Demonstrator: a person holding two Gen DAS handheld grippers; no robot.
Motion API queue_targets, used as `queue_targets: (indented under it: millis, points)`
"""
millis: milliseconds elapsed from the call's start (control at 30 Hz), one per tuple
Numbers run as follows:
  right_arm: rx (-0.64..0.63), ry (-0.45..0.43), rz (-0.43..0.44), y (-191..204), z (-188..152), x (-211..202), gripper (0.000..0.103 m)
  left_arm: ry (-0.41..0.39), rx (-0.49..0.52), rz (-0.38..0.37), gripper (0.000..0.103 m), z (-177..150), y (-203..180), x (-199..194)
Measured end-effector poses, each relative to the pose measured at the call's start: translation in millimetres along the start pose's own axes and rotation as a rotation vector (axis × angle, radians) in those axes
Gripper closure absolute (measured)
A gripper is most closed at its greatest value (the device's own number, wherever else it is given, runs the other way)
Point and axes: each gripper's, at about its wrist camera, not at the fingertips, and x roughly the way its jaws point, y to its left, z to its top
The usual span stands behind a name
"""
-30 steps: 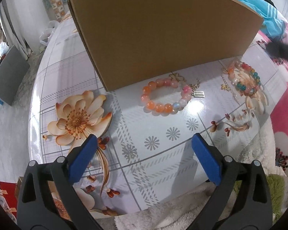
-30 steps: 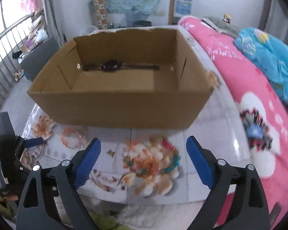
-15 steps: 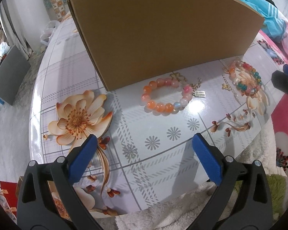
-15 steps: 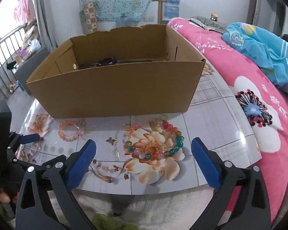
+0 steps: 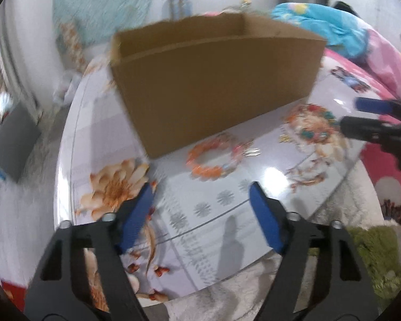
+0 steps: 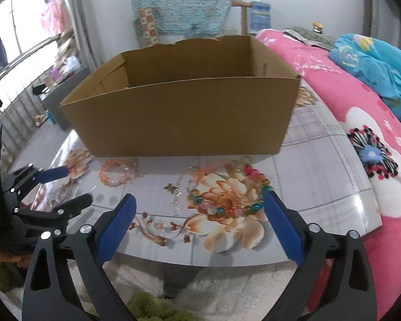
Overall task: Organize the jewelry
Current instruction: 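Withdraw the right gripper from the box back over the table, then grasp the multicolour beaded bracelet with the right gripper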
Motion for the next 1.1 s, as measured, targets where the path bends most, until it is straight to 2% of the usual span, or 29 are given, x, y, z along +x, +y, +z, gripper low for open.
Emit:
queue_targets:
  millis: [133,267,567,733,800,1033,1067,1100]
  points:
    - [-0.023,-0.004,0.039,7,0,2,0.017,-0.016,0.109,0.001,0.054,5,-20,0]
    - [-0.039,0.007,0.064,13,-1,5,0.023,0.011,0.131,-0.005,0.067,12,-22,11]
    - [-0.036,0.038,0.100,16,-9,9,0.033,0.048,0.177,-0.018,0.069,23,-23,28]
    - [-0.029,0.043,0.101,15,-10,10,0.036,0.055,0.193,-0.009,0.080,23,-26,35]
    - [-0.025,0.041,0.096,12,-10,10,0.037,0.059,0.197,-0.003,0.088,23,-26,36]
    - [0.035,0.019,0.046,-16,-4,6,0.042,0.062,0.170,-0.005,0.090,21,-19,29]
    - [0.048,0.019,0.032,-21,-3,6,0.044,0.050,0.160,-0.009,0.087,22,-18,25]
    - [0.062,0.020,0.012,-27,-2,6,0.045,0.042,0.152,-0.016,0.081,23,-17,23]
